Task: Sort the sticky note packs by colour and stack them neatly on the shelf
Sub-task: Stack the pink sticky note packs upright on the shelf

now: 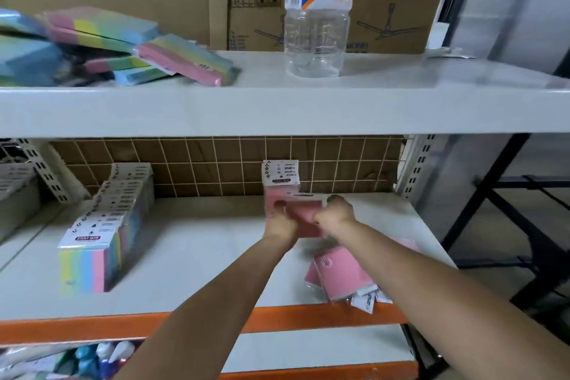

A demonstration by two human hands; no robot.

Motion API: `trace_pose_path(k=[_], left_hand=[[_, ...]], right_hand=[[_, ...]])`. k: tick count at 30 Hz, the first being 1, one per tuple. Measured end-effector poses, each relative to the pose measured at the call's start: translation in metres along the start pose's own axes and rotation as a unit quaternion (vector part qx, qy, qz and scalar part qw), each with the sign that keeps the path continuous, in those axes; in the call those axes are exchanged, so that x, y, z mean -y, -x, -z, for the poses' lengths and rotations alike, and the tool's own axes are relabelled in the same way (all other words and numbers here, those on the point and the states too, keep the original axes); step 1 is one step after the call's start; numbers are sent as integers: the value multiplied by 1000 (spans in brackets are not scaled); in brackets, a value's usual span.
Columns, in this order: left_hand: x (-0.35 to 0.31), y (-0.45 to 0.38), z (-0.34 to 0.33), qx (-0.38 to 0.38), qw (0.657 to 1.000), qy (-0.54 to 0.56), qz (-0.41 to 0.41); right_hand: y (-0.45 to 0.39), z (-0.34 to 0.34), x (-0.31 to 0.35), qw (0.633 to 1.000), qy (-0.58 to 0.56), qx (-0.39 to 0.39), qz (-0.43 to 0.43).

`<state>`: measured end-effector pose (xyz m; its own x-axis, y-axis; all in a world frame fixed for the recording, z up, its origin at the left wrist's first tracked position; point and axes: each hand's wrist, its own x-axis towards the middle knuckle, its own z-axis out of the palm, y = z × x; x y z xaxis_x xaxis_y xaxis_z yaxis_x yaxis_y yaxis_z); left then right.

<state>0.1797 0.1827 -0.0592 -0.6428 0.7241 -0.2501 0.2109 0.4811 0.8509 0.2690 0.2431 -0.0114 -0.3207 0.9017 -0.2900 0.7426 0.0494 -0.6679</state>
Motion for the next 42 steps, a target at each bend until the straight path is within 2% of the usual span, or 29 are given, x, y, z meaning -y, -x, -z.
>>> trace_pose_path(k=[2,5,8,13,15,17,20,22,25,30,33,38,42], left_hand=[[3,-5,4,4,1000,13,5],[2,-3,12,-10,1000,18,9],[23,-39,6,-29,999,-28,-17],[79,-130,-23,-24,999,36,-1],[69,-118,-17,-28,999,41,-6],[33,-72,0,-15,999,38,-13],[28,-63,2,2,999,31,22],[45,-90,-8,-4,999,49,-13],[96,-166,-39,-6,999,48,3],[56,-112,-13,-7,999,40,21],[30,-76,-2,-1,1000,-2,11],[33,-78,-4,-23,999,-23,43],[33,-81,-5,-23,998,30,46]], right_hand=[[-2,-12,7,1000,-18,15,-7],[-12,-29,12,999,-24,16,27],[-16,-38,16,998,-28,17,60],[-21,-43,19,994,-71,40,79],[-23,-45,19,993,-83,39,79],[-27,-47,18,993,-80,35,77],[-31,-46,16,993,-81,42,74],[-32,-45,15,993,-74,50,73],[-35,-47,14,994,-62,48,76],[-39,-50,11,991,-94,61,76],[-38,-47,10,993,-65,70,72],[-40,-55,7,994,16,95,54],[-46,-62,6,988,70,114,77]])
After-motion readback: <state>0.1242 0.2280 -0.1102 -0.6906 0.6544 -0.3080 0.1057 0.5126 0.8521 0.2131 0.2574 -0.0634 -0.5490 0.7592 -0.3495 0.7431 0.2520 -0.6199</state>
